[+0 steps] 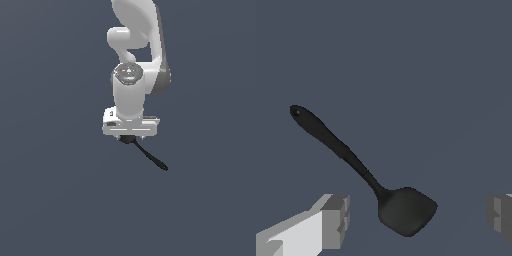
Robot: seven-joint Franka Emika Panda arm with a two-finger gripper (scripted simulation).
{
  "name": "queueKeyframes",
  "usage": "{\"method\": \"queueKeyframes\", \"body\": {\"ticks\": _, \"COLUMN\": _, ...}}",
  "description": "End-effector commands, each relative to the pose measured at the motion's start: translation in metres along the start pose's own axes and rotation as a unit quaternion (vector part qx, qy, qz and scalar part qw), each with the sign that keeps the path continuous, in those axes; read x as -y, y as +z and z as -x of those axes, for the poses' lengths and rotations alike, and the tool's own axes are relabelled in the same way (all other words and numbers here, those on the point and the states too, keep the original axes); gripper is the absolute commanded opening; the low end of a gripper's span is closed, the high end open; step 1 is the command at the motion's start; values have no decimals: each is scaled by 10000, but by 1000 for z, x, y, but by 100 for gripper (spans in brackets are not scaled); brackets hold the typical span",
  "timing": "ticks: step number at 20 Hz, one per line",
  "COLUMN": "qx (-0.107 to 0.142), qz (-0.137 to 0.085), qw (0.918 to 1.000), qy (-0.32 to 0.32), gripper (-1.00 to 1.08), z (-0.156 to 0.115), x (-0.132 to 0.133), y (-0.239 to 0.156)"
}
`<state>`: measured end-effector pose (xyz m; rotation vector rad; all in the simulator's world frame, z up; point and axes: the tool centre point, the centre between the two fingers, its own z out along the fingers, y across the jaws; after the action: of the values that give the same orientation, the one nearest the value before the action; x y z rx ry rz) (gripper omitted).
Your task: Pick up the object and move it to a goal position.
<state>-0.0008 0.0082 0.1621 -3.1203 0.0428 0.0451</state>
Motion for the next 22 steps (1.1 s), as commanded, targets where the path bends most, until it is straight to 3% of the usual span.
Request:
{"method": "queueKeyframes", "body": {"ticks": 1, "qx": 0, "qz": 0, "qw": 10000, "qy": 0, "gripper": 100, "z": 0, "x": 0, "y": 0}}
{"method": "queueKeyframes", "body": {"ticks": 14, "qx": -152, "qz": -84, "qw": 9998, "qy": -4, "gripper": 100, "z": -13, "x": 1, "y": -3}}
{"method": "queueKeyframes", "body": {"ticks": 22, "qx": -147, "qz": -39, "qw": 9990, "qy": -421, "gripper": 100, "z": -10, "x": 6, "y": 8}}
